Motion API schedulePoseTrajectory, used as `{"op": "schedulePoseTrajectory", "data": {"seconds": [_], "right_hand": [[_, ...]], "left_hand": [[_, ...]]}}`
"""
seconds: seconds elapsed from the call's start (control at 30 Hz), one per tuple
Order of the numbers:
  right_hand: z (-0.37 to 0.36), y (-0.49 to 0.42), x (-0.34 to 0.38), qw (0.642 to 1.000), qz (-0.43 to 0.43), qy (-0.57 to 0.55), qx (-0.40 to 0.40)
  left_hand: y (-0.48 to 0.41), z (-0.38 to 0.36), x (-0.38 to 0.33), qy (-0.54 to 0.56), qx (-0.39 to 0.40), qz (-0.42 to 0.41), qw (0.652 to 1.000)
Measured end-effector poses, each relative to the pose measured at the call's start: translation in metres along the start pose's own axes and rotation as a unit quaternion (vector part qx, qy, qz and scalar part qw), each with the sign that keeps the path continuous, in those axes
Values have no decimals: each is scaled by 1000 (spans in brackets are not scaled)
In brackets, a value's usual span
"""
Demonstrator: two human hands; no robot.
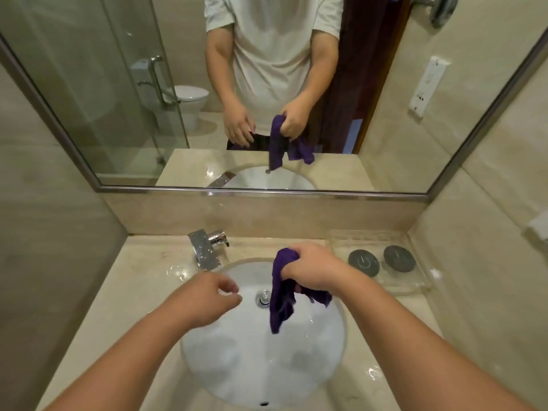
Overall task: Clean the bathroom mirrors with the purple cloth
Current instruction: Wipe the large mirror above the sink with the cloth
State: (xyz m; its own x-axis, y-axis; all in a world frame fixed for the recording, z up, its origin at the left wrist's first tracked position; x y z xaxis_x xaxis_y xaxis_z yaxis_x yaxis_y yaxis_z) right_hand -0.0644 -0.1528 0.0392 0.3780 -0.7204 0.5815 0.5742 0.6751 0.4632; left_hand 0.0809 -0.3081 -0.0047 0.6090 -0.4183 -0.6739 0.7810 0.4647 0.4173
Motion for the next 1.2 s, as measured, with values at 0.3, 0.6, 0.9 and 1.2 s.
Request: {"op": "schedulePoseTrajectory", "data": {"seconds": [0.3, 0.6, 0.9, 1.2], "right_hand": [[4, -1, 39, 980, 53, -185, 47], [11, -11, -7, 970, -17, -181, -160], [-42, 32, 7, 951, 246, 153, -105], [-51, 4, -32, 885, 297, 357, -34]], "left_hand": [[-2, -59, -28, 317, 84, -87, 941], [-7, -94, -18, 755, 125, 153, 625], [-17, -114, -12, 764, 39, 191, 615], [7, -153, -60, 446, 263, 190, 834]]}}
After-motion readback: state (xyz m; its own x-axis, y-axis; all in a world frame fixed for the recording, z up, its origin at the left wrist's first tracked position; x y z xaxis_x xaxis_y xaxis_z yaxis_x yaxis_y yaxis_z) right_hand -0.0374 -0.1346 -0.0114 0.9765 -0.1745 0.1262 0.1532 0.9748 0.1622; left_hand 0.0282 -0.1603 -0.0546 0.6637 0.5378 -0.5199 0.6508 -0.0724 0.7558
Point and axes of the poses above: each hand's wrist, its own y-axis away from the middle knuckle, its own z-axis out of the back of the hand, x = y × z, the point moved 9 cm from there along -y, towards the middle knuckle, and after that the axes turned 13 degrees about y, right-handed, at the moved point
